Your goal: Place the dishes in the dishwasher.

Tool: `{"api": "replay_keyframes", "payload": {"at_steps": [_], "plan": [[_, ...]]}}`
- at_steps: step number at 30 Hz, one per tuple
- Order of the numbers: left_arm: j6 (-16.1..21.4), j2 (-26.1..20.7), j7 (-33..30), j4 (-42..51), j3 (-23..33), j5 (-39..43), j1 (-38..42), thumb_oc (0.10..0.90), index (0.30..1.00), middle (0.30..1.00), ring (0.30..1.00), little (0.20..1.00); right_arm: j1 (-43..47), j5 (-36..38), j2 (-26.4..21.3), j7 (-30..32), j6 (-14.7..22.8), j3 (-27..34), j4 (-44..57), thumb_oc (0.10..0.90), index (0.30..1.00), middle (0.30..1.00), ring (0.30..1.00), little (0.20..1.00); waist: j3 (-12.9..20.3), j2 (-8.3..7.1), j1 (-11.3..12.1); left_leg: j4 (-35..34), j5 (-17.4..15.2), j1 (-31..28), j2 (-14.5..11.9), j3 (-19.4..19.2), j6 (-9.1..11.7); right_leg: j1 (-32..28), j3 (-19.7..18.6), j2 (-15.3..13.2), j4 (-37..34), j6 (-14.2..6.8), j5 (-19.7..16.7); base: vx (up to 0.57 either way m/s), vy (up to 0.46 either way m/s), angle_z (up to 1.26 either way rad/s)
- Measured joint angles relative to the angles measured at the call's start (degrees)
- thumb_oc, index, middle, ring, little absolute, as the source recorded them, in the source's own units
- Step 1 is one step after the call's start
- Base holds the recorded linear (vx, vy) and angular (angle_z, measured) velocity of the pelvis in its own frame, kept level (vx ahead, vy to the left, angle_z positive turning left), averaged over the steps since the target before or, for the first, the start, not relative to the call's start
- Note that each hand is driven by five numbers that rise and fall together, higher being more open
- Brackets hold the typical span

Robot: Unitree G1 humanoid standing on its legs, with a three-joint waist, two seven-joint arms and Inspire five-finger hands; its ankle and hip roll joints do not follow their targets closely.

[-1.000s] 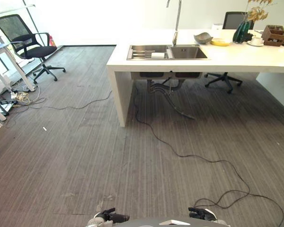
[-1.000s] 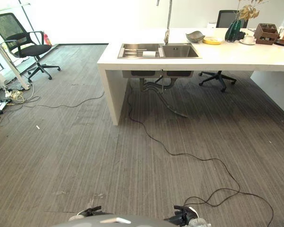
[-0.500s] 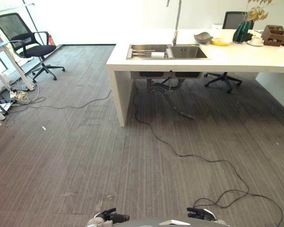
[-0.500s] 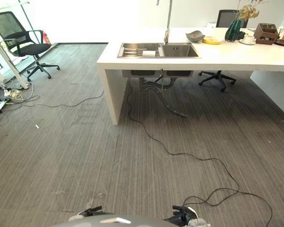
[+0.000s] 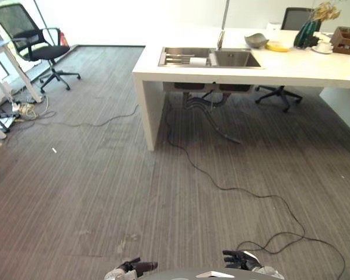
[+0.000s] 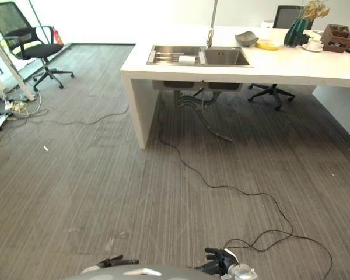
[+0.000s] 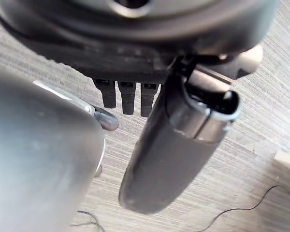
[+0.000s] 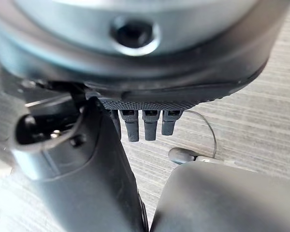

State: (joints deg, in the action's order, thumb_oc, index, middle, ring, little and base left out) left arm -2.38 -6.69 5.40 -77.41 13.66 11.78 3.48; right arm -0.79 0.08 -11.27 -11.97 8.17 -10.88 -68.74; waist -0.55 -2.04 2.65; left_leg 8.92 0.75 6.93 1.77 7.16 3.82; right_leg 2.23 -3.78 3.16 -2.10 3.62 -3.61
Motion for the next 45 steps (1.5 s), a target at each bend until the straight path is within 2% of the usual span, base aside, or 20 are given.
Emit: {"api": "replay_keyframes", "payload": {"at_steps": [3,4,6,7,8,11,14,17,18,19,20,23,27,29,32,36,38,40,42,45], "plan": [[-0.42,-2.56,3.61,-0.29,6.52,3.76,6.18,0.800,0.900,0.900,0.900,0.900,1.95,0.31,0.75,-1.36,0.11,3.06,-0.75,0.800,0.900,0.900,0.900,0.900,-6.58,-4.97,2.92,32.65,13.34,21.47,3.87,-3.61,11.17,2.45,3.90,-4.11,7.36,2.91,3.15,0.14,-0.158,1.11],[-0.04,-2.56,4.19,0.55,7.51,4.11,7.17,0.800,0.900,0.900,0.900,0.900,3.53,0.27,1.25,-1.28,-0.11,3.84,-2.71,0.800,0.900,0.900,0.900,0.900,-7.71,-5.48,4.73,35.22,12.28,25.65,3.88,-5.87,10.34,2.21,3.15,-4.71,7.00,3.04,3.48,0.38,0.051,0.27],[0.19,-2.54,3.47,0.69,7.43,4.63,6.90,0.800,0.900,0.900,0.900,0.900,7.03,0.43,1.80,-1.07,0.06,5.19,-5.83,0.800,0.900,0.900,0.900,0.900,-9.42,-5.53,6.48,14.87,9.89,24.79,2.71,-10.70,8.60,-0.53,-0.70,-5.16,1.42,2.16,3.99,0.45,0.146,-0.16],[0.32,-1.26,3.40,0.69,7.43,4.88,5.86,0.800,0.900,0.900,0.900,0.900,8.03,0.85,1.26,-0.91,0.27,5.27,-7.08,0.800,0.900,0.900,0.900,0.900,-9.24,-3.78,6.93,2.52,10.48,23.57,0.68,-12.08,7.33,-2.87,-2.06,-3.40,-3.33,-0.77,6.32,0.41,0.155,-0.73],[0.38,0.14,3.57,0.44,7.01,4.87,5.55,0.800,0.900,0.900,0.900,0.900,9.78,1.30,-1.12,-1.13,0.70,5.73,-7.67,0.800,0.900,0.900,0.900,0.900,-10.17,3.15,8.76,-13.69,11.06,22.06,-6.03,-10.80,4.03,-1.64,-0.29,1.83,1.99,0.28,6.95,0.36,0.156,-0.81],[0.06,0.24,3.37,-2.47,7.68,4.65,4.98,0.800,0.900,0.900,0.900,0.900,8.99,1.26,-2.06,-0.65,0.69,4.99,-6.25,0.800,0.900,0.900,0.900,0.900,-12.10,6.81,9.88,-15.07,9.64,25.26,-9.98,-9.76,5.39,-4.61,0.88,2.10,0.30,3.92,2.21,0.22,0.115,-0.45],[-2.86,-2.85,2.75,-8.53,9.99,3.71,1.98,0.800,0.900,0.900,0.900,0.900,5.90,1.50,0.38,-0.44,0.27,4.65,-7.40,0.800,0.900,0.900,0.900,0.900,-11.50,-0.52,10.71,-2.69,7.34,23.73,-3.80,-9.84,3.46,-6.92,-3.77,-4.46,-2.69,3.51,3.44,0.40,0.219,-0.56],[-2.91,-3.39,1.97,-8.97,9.91,3.32,-1.79,0.800,0.900,0.900,0.900,0.900,1.98,1.92,1.26,0.08,0.68,5.19,-7.41,0.800,0.900,0.900,0.900,0.900,-8.76,-2.05,10.70,0.37,5.74,15.75,-2.77,-11.36,1.09,-8.38,-4.13,-5.33,-0.49,4.02,6.05,0.47,0.241,-0.39],[-3.22,-4.31,1.60,-9.11,8.14,2.12,-3.17,0.800,0.900,0.900,0.900,0.900,-3.03,2.26,1.39,0.34,0.51,6.73,-4.96,0.800,0.900,0.900,0.900,0.900,-2.05,-1.84,8.62,3.67,0.12,7.22,-1.22,-12.61,-5.25,-9.97,-3.12,-5.16,1.27,1.88,10.96,0.00,0.000,0.07],[-3.22,-4.31,1.60,-9.11,8.14,2.12,-3.17,0.800,0.900,0.900,0.900,0.900,-3.03,2.26,1.39,0.34,0.51,6.73,-4.96,0.800,0.900,0.900,0.900,0.900,-2.05,-1.84,8.62,3.67,0.12,7.22,-1.22,-12.61,-5.25,-9.97,-3.12,-5.16,1.27,1.88,10.96,0.40,0.308,-0.16],[-2.95,-3.93,0.25,-6.15,5.08,0.68,-9.09,0.800,0.900,0.900,0.900,0.900,-4.69,2.36,2.99,1.20,1.99,6.29,-5.90,0.800,0.900,0.900,0.900,0.900,1.94,-1.42,6.45,-3.20,-1.42,-0.29,-0.53,-12.82,-6.00,-7.61,-2.94,-5.17,13.64,-2.23,14.99,0.64,0.530,-0.17],[-4.58,-3.70,-0.45,-3.33,1.84,0.72,-8.45,0.800,0.900,0.900,0.900,0.900,-6.98,2.03,2.15,-0.16,1.69,7.65,3.28,0.800,0.900,0.900,0.900,0.900,2.27,0.86,3.70,-1.78,-3.99,-3.73,-0.48,-11.44,-10.02,0.53,-3.70,-2.74,37.36,-7.63,9.88,0.50,0.491,0.14],[-2.84,-1.31,0.19,4.44,-1.35,1.23,-0.68,0.800,0.900,0.900,0.900,0.900,-1.14,3.07,-1.62,0.81,3.28,9.44,6.78,0.800,0.900,0.900,0.900,0.900,-0.58,10.92,0.38,-4.11,-3.96,-10.19,-5.83,-9.89,-7.89,25.25,1.30,5.69,72.98,-6.33,7.47,0.26,0.149,0.39],[-0.71,-0.12,-0.25,11.43,-1.03,1.91,2.30,0.800,0.900,0.900,0.900,0.900,-1.90,3.48,-2.42,0.83,3.82,8.44,8.36,0.800,0.900,0.900,0.900,0.900,0.28,11.23,0.01,-5.72,-4.70,-13.04,-5.85,-9.81,-7.62,28.11,2.43,6.75,65.08,-5.70,8.00,0.46,0.091,0.57],[-2.78,0.39,-3.35,33.73,-1.66,2.40,3.32,0.800,0.900,0.900,0.900,0.900,-3.81,3.50,-1.45,-0.36,5.30,8.54,12.84,0.800,0.900,0.900,0.900,0.900,-2.61,6.02,-1.76,-9.74,-6.61,-16.92,0.08,-9.04,-9.73,28.40,2.90,3.54,35.80,-6.42,8.32,0.45,-0.029,0.44],[-4.30,-0.19,-11.16,50.40,-1.86,0.86,10.95,0.800,0.900,0.900,0.900,0.900,-6.54,7.06,2.43,0.67,5.70,17.09,10.38,0.800,0.900,0.900,0.900,0.900,-5.44,3.87,-5.26,-7.96,-10.94,-20.56,4.11,-2.94,-11.44,23.07,1.87,-0.17,0.70,-3.75,6.76,0.25,-0.060,0.69],[-6.63,0.37,-15.07,52.74,-2.06,-1.22,15.88,0.800,0.900,0.900,0.900,0.900,-5.57,6.69,1.05,1.41,6.21,17.04,9.90,0.800,0.900,0.900,0.900,0.900,-5.30,5.64,-6.57,-8.68,-12.12,-22.50,1.81,-0.56,-9.50,22.85,2.50,-1.05,-1.07,-3.41,5.56,0.34,-0.170,0.89],[-8.54,-1.42,-18.15,61.97,-3.60,-4.41,17.86,0.800,0.900,0.900,0.900,0.900,-3.67,6.09,2.48,2.61,5.80,16.24,7.60,0.800,0.900,0.900,0.900,0.900,-7.71,2.67,-6.37,-8.00,-13.89,-26.64,1.45,-0.25,-6.17,18.51,5.51,-1.65,0.51,-3.21,5.32,0.39,-0.242,0.58],[-9.37,-2.40,-20.09,69.82,-4.05,-7.18,16.99,0.800,0.900,0.900,0.900,0.900,-4.42,5.71,2.59,3.40,5.41,15.14,5.30,0.800,0.900,0.900,0.900,0.900,-6.74,1.93,-5.87,-2.55,-16.16,-30.50,-0.26,-0.34,-1.00,14.06,5.36,0.45,2.35,7.18,-8.36,0.35,-0.196,0.00],[-9.31,-6.80,-20.48,82.62,-7.58,-10.78,19.29,0.800,0.900,0.900,0.900,0.900,-3.04,4.33,-1.78,4.03,5.61,12.97,4.80,0.800,0.900,0.900,0.900,0.900,-5.78,5.42,-6.20,0.51,-14.23,-28.56,-4.26,1.68,1.73,12.85,6.24,3.94,3.47,2.87,-9.68,0.36,-0.214,0.04]]}}
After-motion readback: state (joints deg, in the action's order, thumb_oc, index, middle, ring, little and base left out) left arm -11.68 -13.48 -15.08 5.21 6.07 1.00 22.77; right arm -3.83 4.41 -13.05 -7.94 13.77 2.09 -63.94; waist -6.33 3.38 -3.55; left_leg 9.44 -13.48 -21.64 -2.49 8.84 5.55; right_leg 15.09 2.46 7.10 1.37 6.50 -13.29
